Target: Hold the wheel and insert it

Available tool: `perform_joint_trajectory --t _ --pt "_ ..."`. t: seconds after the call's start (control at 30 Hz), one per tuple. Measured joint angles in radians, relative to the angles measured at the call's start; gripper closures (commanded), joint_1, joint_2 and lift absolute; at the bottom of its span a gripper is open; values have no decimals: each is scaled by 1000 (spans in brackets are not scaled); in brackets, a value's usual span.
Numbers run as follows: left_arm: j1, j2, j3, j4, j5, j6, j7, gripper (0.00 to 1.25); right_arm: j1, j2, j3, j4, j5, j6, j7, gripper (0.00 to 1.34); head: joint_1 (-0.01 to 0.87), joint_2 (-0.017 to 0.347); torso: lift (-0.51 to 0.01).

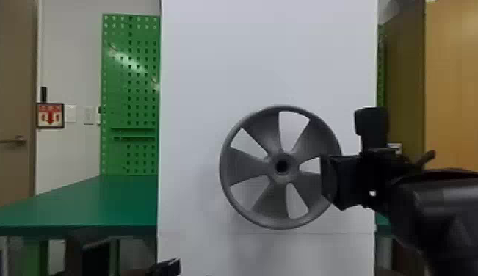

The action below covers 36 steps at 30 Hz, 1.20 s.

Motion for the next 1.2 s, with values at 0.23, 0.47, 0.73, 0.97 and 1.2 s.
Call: perform_joint_trajectory --t 0.23,0.47,0.73,0.97,1.2 --pt "-1 0 -2 1 0 0 0 502 -8 -5 0 15 -1 -7 -1 1133 0 5 -497" --pt "-2 0 -3 2 0 -1 0 502 -15 -3 -6 39 -3 -21 -18 1133 0 5 -497" --pt "-2 0 -5 2 1 -2 0 502 -26 -4 -12 76 -12 -47 -42 1133 0 5 -497" --pt "-3 0 -5 3 2 -2 0 502 -37 -4 -16 107 -18 -60 -61 1133 0 5 -497" --pt "-3 0 -6 3 3 -2 0 502 -41 -4 -18 118 -21 -63 -65 1133 0 5 -497"
